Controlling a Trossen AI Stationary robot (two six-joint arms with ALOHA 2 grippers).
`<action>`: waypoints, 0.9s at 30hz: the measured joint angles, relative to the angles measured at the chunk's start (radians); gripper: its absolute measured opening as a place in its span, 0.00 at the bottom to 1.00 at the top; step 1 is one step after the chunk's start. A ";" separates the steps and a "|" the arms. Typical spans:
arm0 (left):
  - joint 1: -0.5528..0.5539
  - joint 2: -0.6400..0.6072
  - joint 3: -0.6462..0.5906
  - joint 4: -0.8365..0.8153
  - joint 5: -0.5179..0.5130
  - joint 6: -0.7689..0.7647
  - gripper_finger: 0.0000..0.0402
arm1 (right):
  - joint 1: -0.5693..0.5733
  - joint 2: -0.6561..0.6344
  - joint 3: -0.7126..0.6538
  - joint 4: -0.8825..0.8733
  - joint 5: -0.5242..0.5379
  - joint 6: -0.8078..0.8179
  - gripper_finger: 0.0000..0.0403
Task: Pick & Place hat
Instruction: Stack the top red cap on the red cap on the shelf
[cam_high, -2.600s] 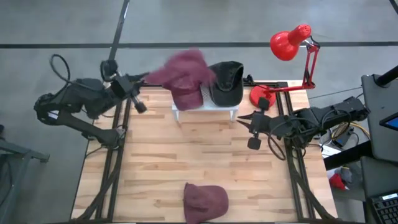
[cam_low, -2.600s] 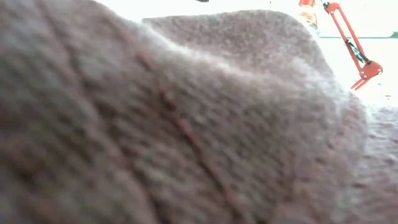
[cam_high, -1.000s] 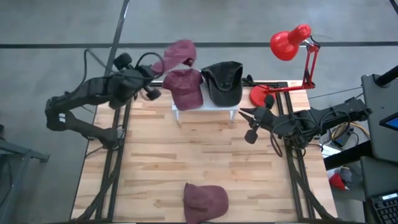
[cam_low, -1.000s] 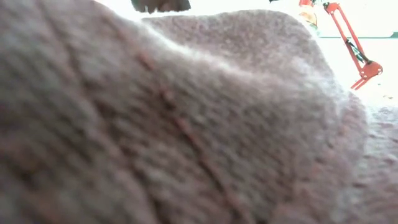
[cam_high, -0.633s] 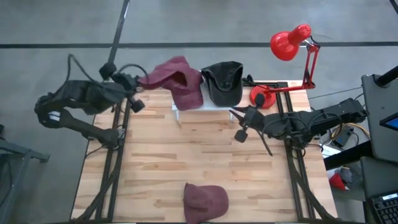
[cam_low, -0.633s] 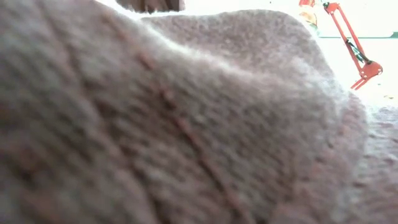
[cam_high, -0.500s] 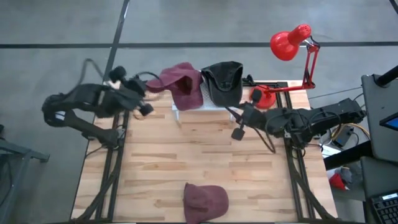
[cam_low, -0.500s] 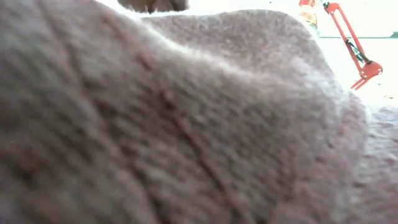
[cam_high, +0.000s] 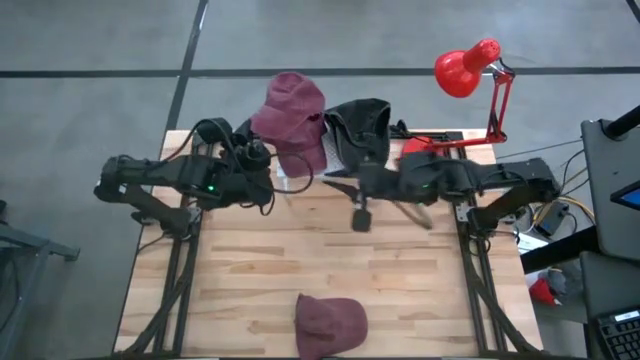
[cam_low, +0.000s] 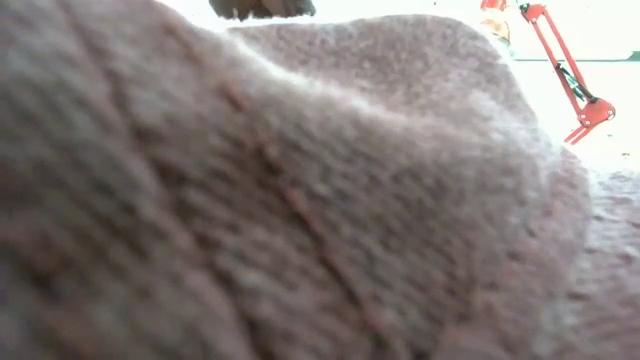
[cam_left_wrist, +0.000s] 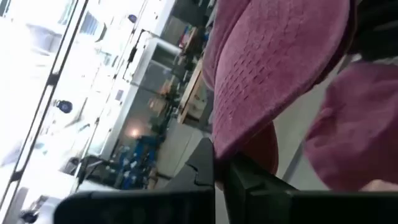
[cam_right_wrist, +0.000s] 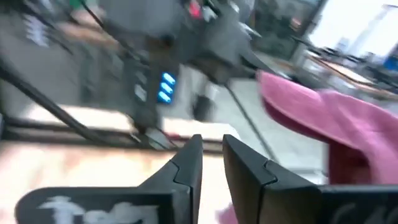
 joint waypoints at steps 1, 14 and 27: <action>-0.011 0.000 0.000 0.002 -0.001 -0.003 0.01 | 0.000 0.024 0.029 -0.036 0.034 -0.002 0.16; -0.065 -0.023 0.000 0.034 -0.096 0.093 0.01 | -0.089 0.235 0.253 -0.027 -0.007 0.504 0.45; -0.099 -0.102 0.000 0.033 -0.051 0.100 0.01 | -0.191 0.273 0.139 0.342 -0.240 0.856 0.48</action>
